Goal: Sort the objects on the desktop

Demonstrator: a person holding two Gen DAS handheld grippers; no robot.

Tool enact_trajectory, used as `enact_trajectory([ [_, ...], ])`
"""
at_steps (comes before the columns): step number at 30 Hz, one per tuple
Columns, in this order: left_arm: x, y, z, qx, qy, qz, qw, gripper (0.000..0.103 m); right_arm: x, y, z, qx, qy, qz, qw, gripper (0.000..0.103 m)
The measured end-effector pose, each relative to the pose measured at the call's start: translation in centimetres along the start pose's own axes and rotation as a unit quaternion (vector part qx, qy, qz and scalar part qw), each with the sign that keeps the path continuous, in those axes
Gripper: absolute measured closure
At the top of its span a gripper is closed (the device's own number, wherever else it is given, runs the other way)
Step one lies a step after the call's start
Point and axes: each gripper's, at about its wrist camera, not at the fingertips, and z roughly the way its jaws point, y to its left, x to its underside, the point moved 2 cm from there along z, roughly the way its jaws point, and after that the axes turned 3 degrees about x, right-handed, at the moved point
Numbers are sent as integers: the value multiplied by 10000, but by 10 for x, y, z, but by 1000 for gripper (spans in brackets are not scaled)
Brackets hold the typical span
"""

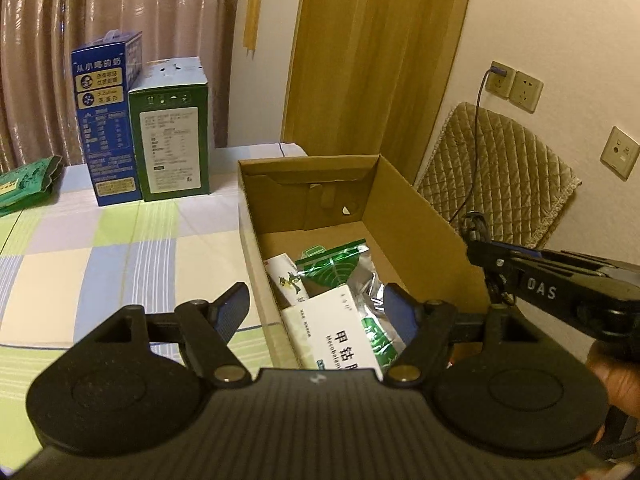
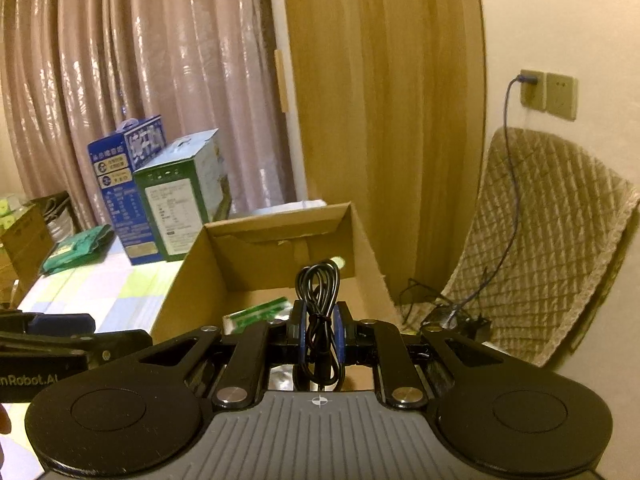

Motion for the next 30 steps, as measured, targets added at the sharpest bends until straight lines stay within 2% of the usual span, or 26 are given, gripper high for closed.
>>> enact_trajectory([
  [2,1,1,-4,-7,-14,-11,10000,32,-1,2,2,-143,62,30,9999,92],
  [3,2,1,-6,-25,-27,-6,10000,28,-2,2,2,-216,81,27,9997,89],
  [4,3,1,-8,-45,-43,2,10000,24,-2,3,1,-241,66,21,9997,76],
  [5,5,1,-11,-77,-65,17,9999,22,-2,3,-1,-232,16,20,9997,59],
  [6,6,1,-14,-110,-84,25,9999,17,-3,3,-4,-206,-42,28,9998,53],
  [7,8,2,-16,-149,-98,28,9998,12,-3,2,-7,-179,-90,50,9998,51],
  [12,21,7,-34,-371,-132,11,9992,5,0,-7,-24,-17,-142,126,9998,49],
  [16,32,5,-50,-433,-119,6,9990,1,9,-14,-44,121,-122,223,9996,35],
  [23,48,-7,-75,-276,59,-224,9993,1,26,-11,-89,155,0,217,9996,6],
  [25,53,-13,-82,-297,166,-265,9991,1,30,-7,-102,155,16,167,9997,2],
  [28,58,-23,-96,-412,150,-237,9988,1,35,1,-119,186,78,16,9998,2],
  [30,62,-26,-104,-354,189,-279,9988,1,39,4,-131,314,46,-84,9995,2],
])
